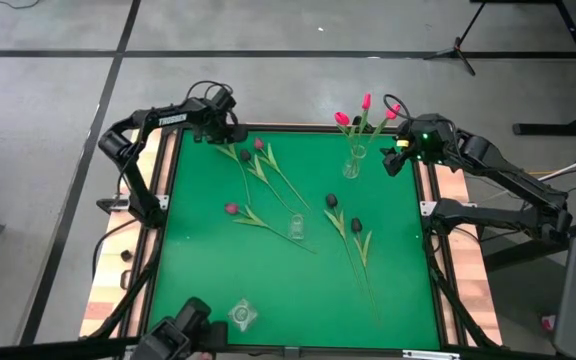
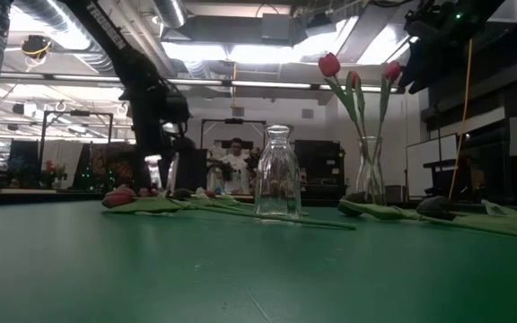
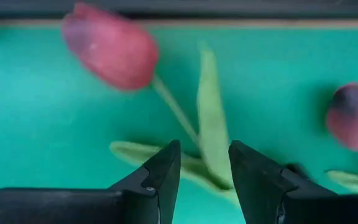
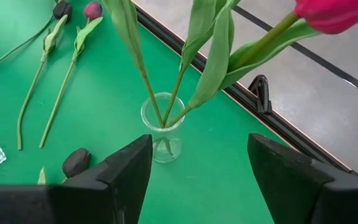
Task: Sort flowers into vase by color
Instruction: Put the top left dark red tulip into the center transparent vase
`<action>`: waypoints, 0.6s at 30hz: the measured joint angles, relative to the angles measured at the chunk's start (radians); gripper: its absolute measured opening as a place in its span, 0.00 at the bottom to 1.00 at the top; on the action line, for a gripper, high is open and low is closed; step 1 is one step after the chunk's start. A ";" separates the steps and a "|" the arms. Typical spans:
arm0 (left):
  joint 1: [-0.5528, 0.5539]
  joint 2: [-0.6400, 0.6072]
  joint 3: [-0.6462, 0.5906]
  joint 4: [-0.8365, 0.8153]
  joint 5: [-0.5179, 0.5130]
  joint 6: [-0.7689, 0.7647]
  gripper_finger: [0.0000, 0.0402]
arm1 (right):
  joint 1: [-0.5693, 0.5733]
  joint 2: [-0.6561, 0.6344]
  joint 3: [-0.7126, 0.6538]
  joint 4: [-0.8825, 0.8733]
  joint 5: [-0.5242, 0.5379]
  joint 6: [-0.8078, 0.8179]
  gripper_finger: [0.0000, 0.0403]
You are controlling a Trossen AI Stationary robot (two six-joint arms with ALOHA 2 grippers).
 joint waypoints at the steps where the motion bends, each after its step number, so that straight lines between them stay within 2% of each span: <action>1: 0.000 0.000 0.000 0.013 -0.001 -0.001 0.33 | 0.000 0.000 0.000 0.000 -0.001 0.000 0.66; 18: 0.023 0.063 0.000 0.063 -0.002 -0.014 0.33 | 0.000 0.000 0.000 -0.002 -0.020 0.002 0.66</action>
